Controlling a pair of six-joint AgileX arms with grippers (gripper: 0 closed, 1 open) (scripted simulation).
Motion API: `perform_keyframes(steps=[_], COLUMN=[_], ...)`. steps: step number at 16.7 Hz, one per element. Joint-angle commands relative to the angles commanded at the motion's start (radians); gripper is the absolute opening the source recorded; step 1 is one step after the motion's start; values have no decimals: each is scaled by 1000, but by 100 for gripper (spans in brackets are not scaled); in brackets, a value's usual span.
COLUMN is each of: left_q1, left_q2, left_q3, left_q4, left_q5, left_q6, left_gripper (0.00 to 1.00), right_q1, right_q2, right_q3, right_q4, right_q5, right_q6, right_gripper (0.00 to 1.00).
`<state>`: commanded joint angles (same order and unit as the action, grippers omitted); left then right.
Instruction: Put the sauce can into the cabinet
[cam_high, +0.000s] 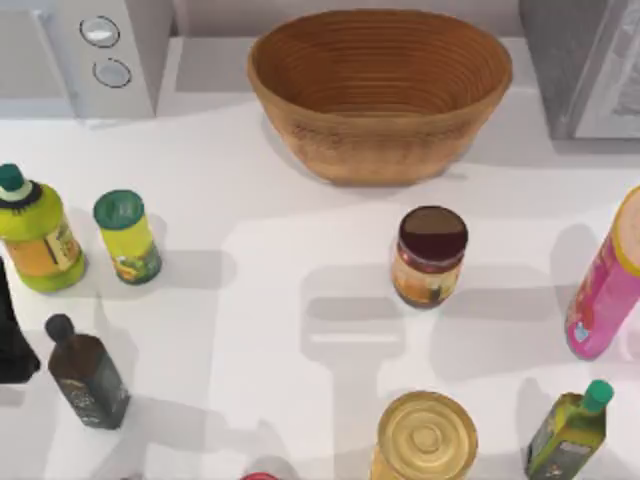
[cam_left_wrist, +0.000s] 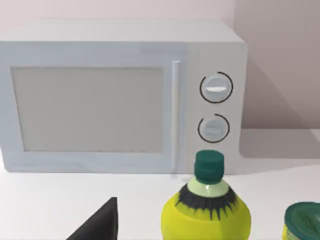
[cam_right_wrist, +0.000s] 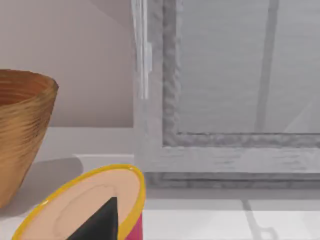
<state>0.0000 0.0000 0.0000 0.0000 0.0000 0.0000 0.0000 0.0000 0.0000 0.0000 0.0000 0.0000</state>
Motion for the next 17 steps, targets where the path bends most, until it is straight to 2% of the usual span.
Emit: perform_keyframes(steps=[4, 7, 12, 17], left_q1=[0, 0, 0, 0], left_q2=[0, 0, 0, 0], left_q3=[0, 0, 0, 0], left_q4=[0, 0, 0, 0], left_q5=[0, 0, 0, 0], left_q6=[0, 0, 0, 0], left_gripper=[100, 100, 100, 100], right_q1=[14, 57, 153, 230], right_q2=[31, 157, 567, 1122], right_q3=[30, 151, 479, 851], right_q4=[-12, -61, -200, -362], right_q5=[-7, -40, -159, -345], right_q6=[-20, -104, -355, -674], right_gripper=[100, 100, 100, 100])
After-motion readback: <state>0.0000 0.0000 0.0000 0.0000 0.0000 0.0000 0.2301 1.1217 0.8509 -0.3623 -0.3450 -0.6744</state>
